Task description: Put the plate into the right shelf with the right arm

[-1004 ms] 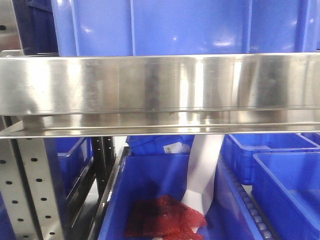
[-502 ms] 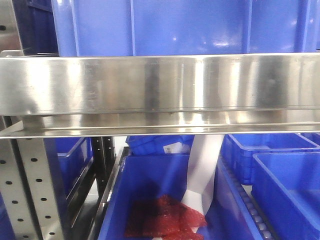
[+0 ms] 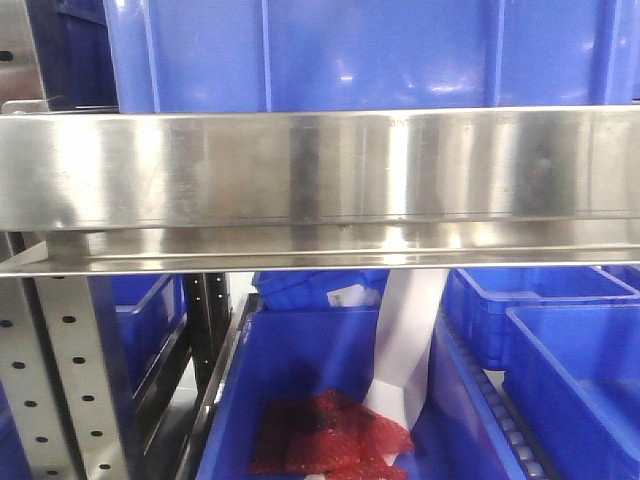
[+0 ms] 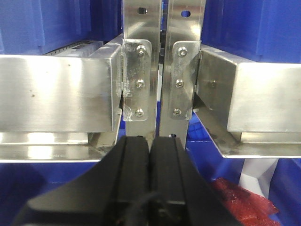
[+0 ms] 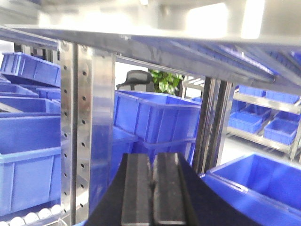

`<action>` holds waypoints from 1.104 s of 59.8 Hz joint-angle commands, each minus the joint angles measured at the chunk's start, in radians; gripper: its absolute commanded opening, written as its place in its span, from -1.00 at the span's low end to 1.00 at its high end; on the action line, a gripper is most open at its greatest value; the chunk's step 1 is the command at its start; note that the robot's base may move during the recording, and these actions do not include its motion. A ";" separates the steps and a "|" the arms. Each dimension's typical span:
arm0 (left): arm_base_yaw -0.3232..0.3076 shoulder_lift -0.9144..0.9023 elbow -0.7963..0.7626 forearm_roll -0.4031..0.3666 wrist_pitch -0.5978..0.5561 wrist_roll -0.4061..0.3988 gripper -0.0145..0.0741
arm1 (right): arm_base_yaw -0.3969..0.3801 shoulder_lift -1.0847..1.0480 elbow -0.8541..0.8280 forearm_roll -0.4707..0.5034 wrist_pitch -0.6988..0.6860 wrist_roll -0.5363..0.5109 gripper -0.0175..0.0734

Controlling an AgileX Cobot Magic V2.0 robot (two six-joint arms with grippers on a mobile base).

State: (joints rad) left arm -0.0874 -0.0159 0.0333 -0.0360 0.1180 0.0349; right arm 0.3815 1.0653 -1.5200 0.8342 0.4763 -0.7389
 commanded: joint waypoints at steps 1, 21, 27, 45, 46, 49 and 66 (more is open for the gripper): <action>-0.007 -0.007 0.008 -0.006 -0.087 -0.003 -0.78 | -0.006 -0.010 -0.022 0.017 -0.064 -0.007 -0.47; -0.007 -0.007 0.008 -0.006 -0.087 -0.003 -0.78 | -0.006 -0.002 -0.022 0.017 -0.065 -0.007 -0.47; -0.007 -0.007 0.008 -0.006 -0.087 -0.003 -0.78 | -0.006 0.001 -0.022 0.016 -0.080 -0.009 -0.47; -0.007 -0.007 0.008 -0.006 -0.087 -0.003 -0.78 | -0.053 -0.073 0.069 -0.128 -0.217 0.133 -0.49; -0.007 -0.007 0.008 -0.006 -0.087 -0.003 -0.78 | -0.059 -0.081 0.085 -0.143 -0.220 0.154 -0.49; -0.007 -0.007 0.008 -0.006 -0.087 -0.003 -0.78 | -0.086 -0.113 0.125 -0.208 -0.231 0.232 -0.49; -0.007 -0.007 0.008 -0.006 -0.087 -0.003 -0.78 | -0.227 -0.331 0.384 -0.605 -0.244 0.647 -0.49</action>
State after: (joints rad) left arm -0.0874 -0.0159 0.0333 -0.0360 0.1180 0.0349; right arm 0.1910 0.8032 -1.1775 0.3453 0.3202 -0.2131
